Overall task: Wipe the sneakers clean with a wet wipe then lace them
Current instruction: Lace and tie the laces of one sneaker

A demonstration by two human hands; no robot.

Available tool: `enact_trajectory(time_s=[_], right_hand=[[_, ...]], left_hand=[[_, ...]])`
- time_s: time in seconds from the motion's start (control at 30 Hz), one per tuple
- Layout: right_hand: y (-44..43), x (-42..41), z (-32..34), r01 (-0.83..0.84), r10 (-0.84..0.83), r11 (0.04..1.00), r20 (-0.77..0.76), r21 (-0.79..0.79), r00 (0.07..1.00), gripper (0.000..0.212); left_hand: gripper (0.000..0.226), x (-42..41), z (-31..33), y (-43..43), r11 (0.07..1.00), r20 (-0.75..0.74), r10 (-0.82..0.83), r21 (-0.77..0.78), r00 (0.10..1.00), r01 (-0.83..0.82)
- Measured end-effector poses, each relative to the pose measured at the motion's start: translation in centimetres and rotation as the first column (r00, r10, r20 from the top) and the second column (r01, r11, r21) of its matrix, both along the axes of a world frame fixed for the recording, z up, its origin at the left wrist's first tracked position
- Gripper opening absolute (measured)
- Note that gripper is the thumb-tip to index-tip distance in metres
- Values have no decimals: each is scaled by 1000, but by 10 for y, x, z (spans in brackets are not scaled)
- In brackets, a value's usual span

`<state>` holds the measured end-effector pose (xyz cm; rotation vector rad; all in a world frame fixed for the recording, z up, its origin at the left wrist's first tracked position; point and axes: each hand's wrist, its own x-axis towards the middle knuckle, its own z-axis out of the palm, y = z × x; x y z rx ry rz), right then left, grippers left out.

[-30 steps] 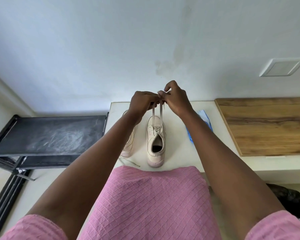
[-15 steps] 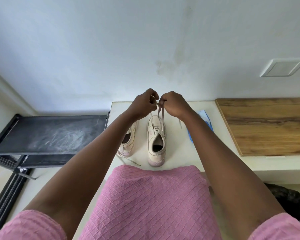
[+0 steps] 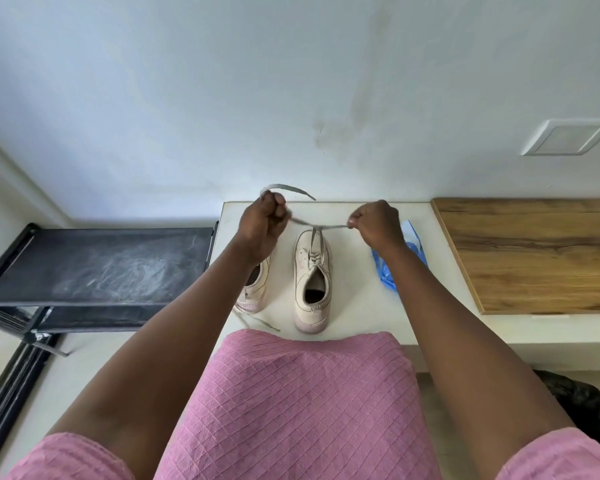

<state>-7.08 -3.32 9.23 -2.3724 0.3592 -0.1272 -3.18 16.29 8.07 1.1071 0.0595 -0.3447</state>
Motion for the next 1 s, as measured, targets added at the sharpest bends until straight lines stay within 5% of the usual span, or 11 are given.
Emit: enact_trajectory(time_s=[0.07,0.17,0.23,0.33,0.4,0.63,0.73,0.8,0.9,1.0], right_hand=[[-19,-1,-15,21,-27,995,-64,-99,998,18],[-36,-4,-28,17,-25,999,-221,-40,975,43],[-40,-7,-33,5,-3,1000,-221,9,975,55],[-49,-8,-47,96,-103,994,-147,-57,984,40],[-55,-8,-58,115,-144,978,-165,-174,976,23],[-63,-10,-88,-4,-66,851,-114,-525,991,34],[-60,-8,-96,19,-86,827,-92,-562,992,38],[-55,-7,-99,27,-112,806,-107,-592,988,19],[-44,-6,-108,20,-166,804,-192,-595,967,28],[-23,1,-114,-68,-1,926,-185,-371,983,23]], left_hand=[[38,4,-12,14,916,113,-22,400,993,-26],[26,7,-19,29,335,150,-325,942,934,-35],[21,4,-17,30,-29,62,-450,996,891,-83],[30,-2,-21,25,-251,-21,-474,962,881,-112],[25,-5,-26,23,-310,-55,-441,946,896,-94],[21,-19,-48,12,-378,-26,-434,913,900,-155],[18,-26,-52,10,-427,-29,-531,872,847,-238],[22,-27,-58,10,-436,-96,-605,871,790,-227],[38,-21,-62,13,-330,-159,-624,941,765,-74],[54,-19,-55,3,-67,-87,-595,996,799,58]])
